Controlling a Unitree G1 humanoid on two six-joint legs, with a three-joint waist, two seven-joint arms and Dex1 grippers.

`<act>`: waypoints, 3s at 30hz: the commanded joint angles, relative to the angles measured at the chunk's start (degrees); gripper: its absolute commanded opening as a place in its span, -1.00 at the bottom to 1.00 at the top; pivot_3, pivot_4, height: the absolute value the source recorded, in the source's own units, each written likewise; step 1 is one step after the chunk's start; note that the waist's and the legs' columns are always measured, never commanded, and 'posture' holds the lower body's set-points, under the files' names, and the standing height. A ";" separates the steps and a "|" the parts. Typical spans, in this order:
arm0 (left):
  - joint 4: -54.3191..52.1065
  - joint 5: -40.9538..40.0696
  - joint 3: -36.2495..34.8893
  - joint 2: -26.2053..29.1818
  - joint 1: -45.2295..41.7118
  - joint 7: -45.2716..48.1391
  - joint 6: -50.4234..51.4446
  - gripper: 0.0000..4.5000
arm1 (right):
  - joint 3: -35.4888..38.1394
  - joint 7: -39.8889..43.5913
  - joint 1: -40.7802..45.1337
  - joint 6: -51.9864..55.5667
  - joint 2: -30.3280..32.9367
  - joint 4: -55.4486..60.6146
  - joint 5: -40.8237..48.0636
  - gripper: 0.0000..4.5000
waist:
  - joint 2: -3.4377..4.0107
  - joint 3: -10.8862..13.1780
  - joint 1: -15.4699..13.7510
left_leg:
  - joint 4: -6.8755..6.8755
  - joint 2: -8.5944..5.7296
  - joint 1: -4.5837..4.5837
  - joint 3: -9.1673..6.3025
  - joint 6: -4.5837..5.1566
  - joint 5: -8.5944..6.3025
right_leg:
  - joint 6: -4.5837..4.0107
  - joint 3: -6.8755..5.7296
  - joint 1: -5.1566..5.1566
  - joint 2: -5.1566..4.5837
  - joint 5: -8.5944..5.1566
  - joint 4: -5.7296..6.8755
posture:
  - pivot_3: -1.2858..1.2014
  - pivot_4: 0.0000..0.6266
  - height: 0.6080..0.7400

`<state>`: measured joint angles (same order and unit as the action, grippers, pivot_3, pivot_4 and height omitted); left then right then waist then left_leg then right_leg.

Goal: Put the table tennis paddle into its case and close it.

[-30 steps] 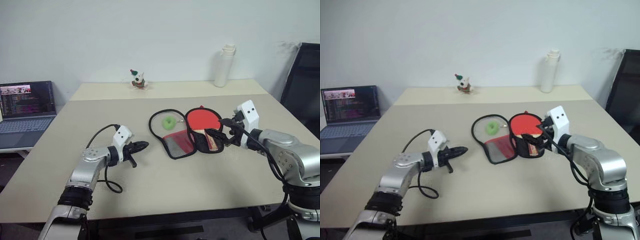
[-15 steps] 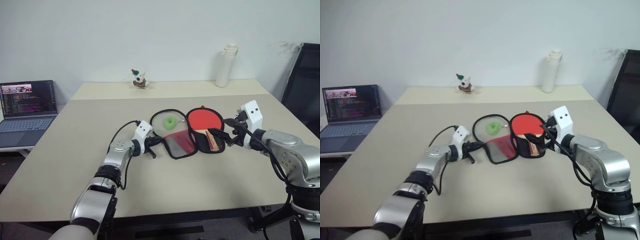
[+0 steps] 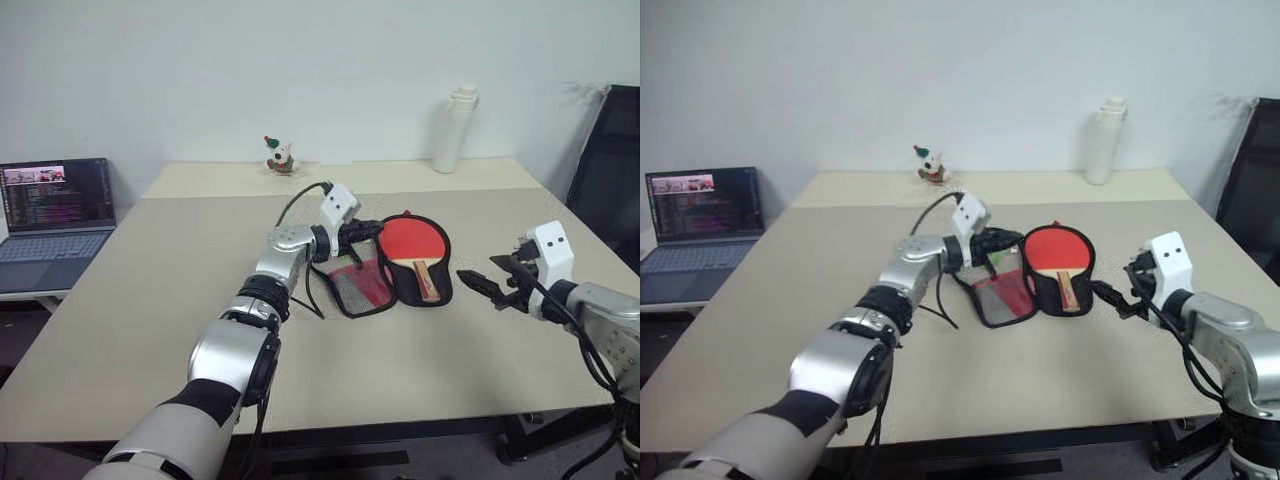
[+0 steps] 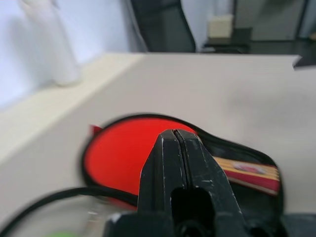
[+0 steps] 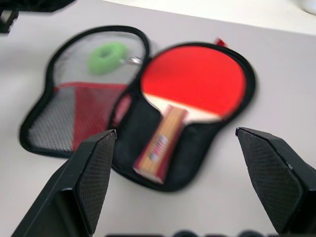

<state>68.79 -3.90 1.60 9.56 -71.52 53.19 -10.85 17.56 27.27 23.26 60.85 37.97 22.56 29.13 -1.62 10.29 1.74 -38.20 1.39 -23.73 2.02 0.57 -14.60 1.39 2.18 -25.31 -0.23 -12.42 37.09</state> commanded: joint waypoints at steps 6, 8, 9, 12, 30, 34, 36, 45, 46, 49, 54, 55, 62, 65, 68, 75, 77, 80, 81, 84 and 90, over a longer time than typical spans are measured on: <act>-1.85 0.45 -1.59 6.99 3.97 2.90 -0.05 -1.00 | 3.72 1.70 -3.03 2.56 1.00 7.30 6.12 0.90 | 0.01 -0.01 0.33 | 0.09 0.14 0.31 0.09 0.00 0.00 | 0.02 0.14 0.05 0.19 -0.02 0.16 | 0.03 -0.52 1.00; -2.93 0.48 -1.43 8.68 5.76 4.31 1.03 -1.00 | 3.35 2.85 -3.07 2.76 1.29 7.95 7.91 0.90 | 0.01 -0.01 0.22 | 0.09 0.15 0.31 0.08 0.00 0.00 | 0.01 0.12 0.05 0.19 -0.02 0.17 | 0.03 -0.52 1.00; -3.40 0.56 -1.29 9.51 6.63 4.85 1.53 -1.00 | 3.11 3.39 -3.00 2.82 1.45 8.19 8.75 0.90 | 0.01 -0.01 0.06 | 0.08 0.14 0.30 0.09 0.00 0.00 | 0.01 0.12 0.05 0.19 -0.01 0.16 | 0.03 -0.52 1.00; -4.19 1.36 -0.80 11.62 8.95 4.75 3.60 -1.00 | 2.23 4.71 -2.71 2.67 2.03 8.54 10.58 0.90 | 0.00 -0.01 -0.09 | 0.04 0.14 0.24 0.07 0.00 0.00 | -0.01 0.09 0.07 0.10 0.00 0.12 | 0.03 -0.52 1.00; -3.74 1.68 -1.43 8.60 14.29 3.03 5.24 -1.00 | -0.70 5.57 -1.06 0.50 3.60 6.55 11.05 0.90 | -0.01 -0.02 -0.25 | -0.12 0.13 0.14 -0.01 0.00 0.00 | -0.01 0.02 0.10 -0.02 0.01 0.14 | 0.03 -0.52 1.00; -1.78 2.57 -1.12 6.43 13.27 0.96 5.04 -1.00 | -0.76 5.34 -1.29 0.48 3.70 6.73 10.86 0.90 | -0.01 -0.02 -0.21 | -0.12 0.12 0.15 0.00 0.00 0.00 | -0.01 0.03 0.10 -0.02 0.01 0.16 | 0.03 -0.52 1.00; -0.78 2.98 -1.03 5.69 12.74 0.06 4.91 -1.00 | -0.73 5.27 -1.42 0.49 3.80 6.85 10.82 0.90 | -0.02 -0.02 -0.20 | -0.14 0.11 0.15 0.00 0.00 0.00 | 0.00 0.03 0.11 -0.01 0.01 0.18 | 0.03 -0.52 1.00; 2.88 3.30 -1.69 1.67 7.98 -4.30 3.93 -1.00 | -0.25 4.62 -1.98 0.38 4.10 7.18 10.72 0.90 | -0.02 -0.03 -0.27 | -0.29 0.08 0.11 -0.03 0.00 0.00 | 0.04 0.02 0.15 -0.03 0.03 0.21 | 0.03 -0.52 1.00; 2.94 2.91 -2.07 1.06 6.93 -4.32 3.78 -1.00 | -0.09 4.52 -2.16 0.40 4.13 7.32 10.79 0.90 | -0.02 -0.02 -0.27 | -0.30 0.07 0.10 -0.03 0.00 0.00 | 0.04 0.02 0.15 -0.03 0.04 0.21 | 0.03 -0.52 1.00; 3.24 2.47 -2.79 0.20 5.26 -4.36 3.53 -1.00 | 0.26 4.15 -2.62 0.43 4.11 7.70 11.02 0.90 | -0.02 -0.02 -0.29 | -0.33 0.06 0.05 -0.05 0.00 0.00 | 0.04 -0.01 0.13 -0.02 0.04 0.21 | 0.03 -0.52 1.00; 3.48 3.32 -2.86 1.26 5.86 -4.14 2.78 -1.00 | 0.97 3.69 -3.78 0.67 4.00 8.63 11.73 0.90 | -0.02 -0.03 -0.10 | -0.34 0.05 0.08 -0.03 0.00 0.00 | 0.04 0.02 0.13 0.02 0.04 0.21 | 0.03 -0.52 1.00; 3.48 3.43 -2.84 1.53 6.04 -4.13 2.62 -1.00 | 1.03 3.62 -3.94 0.65 3.99 8.71 11.82 0.90 | -0.02 -0.03 -0.09 | -0.34 0.05 0.08 -0.02 0.00 0.00 | 0.04 0.03 0.12 0.03 0.04 0.23 | 0.03 -0.52 1.00; 2.67 2.89 -3.42 4.69 7.85 -1.91 2.80 -1.00 | 0.55 3.54 -4.19 0.28 3.94 8.52 12.29 0.90 | -0.02 -0.03 -0.09 | -0.50 0.08 0.06 -0.04 0.00 -0.01 | 0.05 0.02 0.12 0.03 0.04 0.36 | 0.03 -0.52 1.00; 2.23 2.18 -4.25 6.11 8.69 -1.01 3.42 -1.00 | 0.29 3.48 -4.07 0.07 3.94 8.38 12.35 0.90 | -0.02 -0.03 -0.10 | -0.59 0.09 0.06 -0.03 0.00 -0.01 | 0.05 0.03 0.11 0.01 0.03 0.47 | 0.03 -0.52 1.00; 1.80 1.86 -4.73 6.89 9.50 0.20 4.13 -1.00 | 0.13 3.46 -4.01 -0.10 3.90 8.27 12.36 0.90 | -0.02 -0.03 -0.15 | -0.65 0.08 0.07 -0.04 0.00 -0.01 | 0.06 0.03 0.11 0.00 0.03 0.58 | 0.03 -0.52 1.00; 0.82 3.92 -3.17 7.10 12.73 -0.45 3.15 -1.00 | -0.35 3.37 -3.86 -0.44 3.63 8.02 12.33 0.90 | -0.02 -0.03 -0.10 | -0.66 0.09 0.16 -0.01 0.00 -0.01 | 0.05 0.07 0.12 0.00 0.03 0.68 | 0.03 -0.52 1.00; 0.87 4.11 -3.00 6.59 12.91 -1.20 3.00 -1.00 | -0.45 3.35 -3.78 -0.43 3.61 7.97 12.34 0.90 | -0.02 -0.03 -0.16 | -0.67 0.08 0.16 -0.01 0.00 0.00 | 0.05 0.07 0.13 0.00 0.03 0.68 | 0.03 -0.52 1.00; 1.36 4.39 -2.78 5.81 12.95 -2.37 2.85 -1.00 | -0.51 3.34 -3.76 -0.41 3.63 7.91 12.33 0.90 | -0.03 -0.03 -0.20 | -0.68 0.09 0.16 -0.01 0.00 0.00 | 0.06 0.08 0.14 -0.04 0.03 0.69 | 0.03 -0.52 1.00; 1.53 4.61 -2.58 5.56 12.94 -2.62 2.81 -1.00 | -0.51 3.34 -3.77 -0.38 3.64 7.91 12.34 0.90 | -0.03 -0.03 -0.20 | -0.68 0.08 0.16 -0.01 0.00 0.00 | 0.06 0.08 0.14 -0.04 0.03 0.69 | 0.03 -0.52 1.00; 2.01 5.22 -2.16 4.83 12.70 -3.43 2.81 -1.00 | -0.55 3.27 -3.83 -0.30 3.66 7.96 12.31 0.90 | -0.03 -0.03 -0.21 | -0.68 0.08 0.16 -0.01 0.00 0.00 | 0.06 0.07 0.14 -0.04 0.03 0.69 | 0.03 -0.52 1.00; 1.68 4.97 -2.20 4.72 12.02 -1.62 2.78 -1.00 | 0.19 2.95 -4.36 0.18 3.79 8.94 12.89 0.90 | -0.03 -0.04 -0.29 | -0.69 0.07 0.16 -0.03 0.00 0.00 | 0.07 0.06 0.15 -0.06 0.02 0.70 | 0.03 -0.52 1.00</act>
<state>71.89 1.25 -0.63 14.22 -58.10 50.42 -7.26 16.61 30.39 18.88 61.67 41.34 29.22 41.10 -1.65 10.25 1.44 -38.89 1.46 -23.57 2.00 0.58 -14.60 1.45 2.24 -25.16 -0.29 -12.39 37.79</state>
